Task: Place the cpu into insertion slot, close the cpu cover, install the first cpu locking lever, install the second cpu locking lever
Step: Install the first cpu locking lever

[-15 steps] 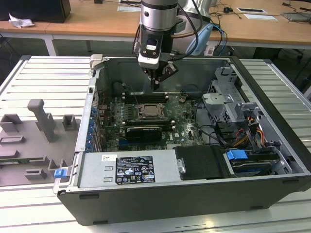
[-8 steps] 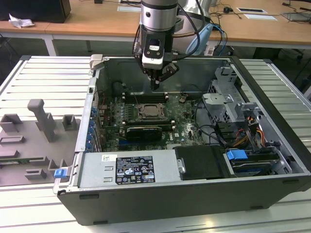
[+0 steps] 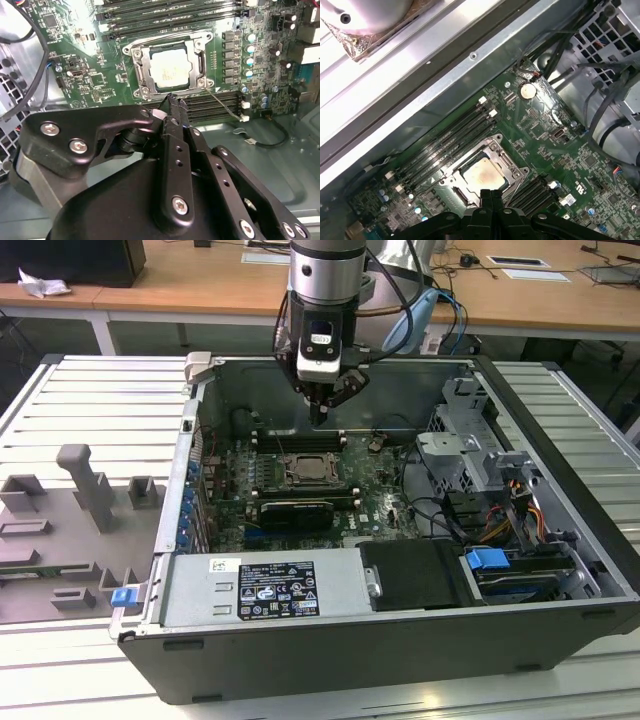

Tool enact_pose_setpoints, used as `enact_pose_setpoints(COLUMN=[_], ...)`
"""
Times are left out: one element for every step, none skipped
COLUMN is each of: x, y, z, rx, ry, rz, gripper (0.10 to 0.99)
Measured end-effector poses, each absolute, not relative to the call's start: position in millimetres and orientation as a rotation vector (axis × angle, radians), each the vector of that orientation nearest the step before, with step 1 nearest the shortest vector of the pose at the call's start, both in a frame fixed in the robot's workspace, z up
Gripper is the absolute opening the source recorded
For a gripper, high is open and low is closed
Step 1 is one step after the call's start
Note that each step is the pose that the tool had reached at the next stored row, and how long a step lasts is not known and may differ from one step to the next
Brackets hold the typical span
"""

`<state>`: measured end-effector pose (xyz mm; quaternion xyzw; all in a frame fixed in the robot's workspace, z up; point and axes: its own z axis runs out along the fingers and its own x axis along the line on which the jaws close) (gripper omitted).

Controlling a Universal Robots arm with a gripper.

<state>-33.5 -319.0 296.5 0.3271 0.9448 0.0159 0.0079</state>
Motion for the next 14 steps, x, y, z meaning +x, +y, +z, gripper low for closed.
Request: enact_pose_setpoints(x=[-33.5, -33.5, -33.5, -33.5, -33.5, -33.5, -33.5, -33.5, -33.5, -33.5, -33.5, -33.5, -33.5, -33.5], y=[-319.0, -319.0, -319.0, -319.0, -319.0, -319.0, -319.0, -319.0, -319.0, -319.0, -319.0, -319.0, -319.0, -319.0], z=[296.5, 296.5, 296.5, 296.5, 296.5, 296.5, 296.5, 296.5, 296.5, 296.5, 296.5, 296.5, 296.5, 296.5], rx=[1.013, 0.992, 0.974, 0.958, 0.949, 0.937, 0.929, 0.920, 0.908, 0.898, 0.886, 0.876, 0.865, 0.855], ry=[2.957, 2.964, 2.970, 2.976, 2.979, 2.983, 2.985, 2.988, 2.992, 2.995, 2.999, 3.002, 3.005, 3.008], rz=[0.050, 0.050, 0.050, 0.050, 0.050, 0.050, 0.050, 0.050, 0.051, 0.051, 0.051, 0.051, 0.051, 0.051], gripper=[0.106, 0.106, 0.106, 0.106, 0.106, 0.106, 0.106, 0.106, 0.106, 0.106, 0.106, 0.106, 0.106, 0.106])
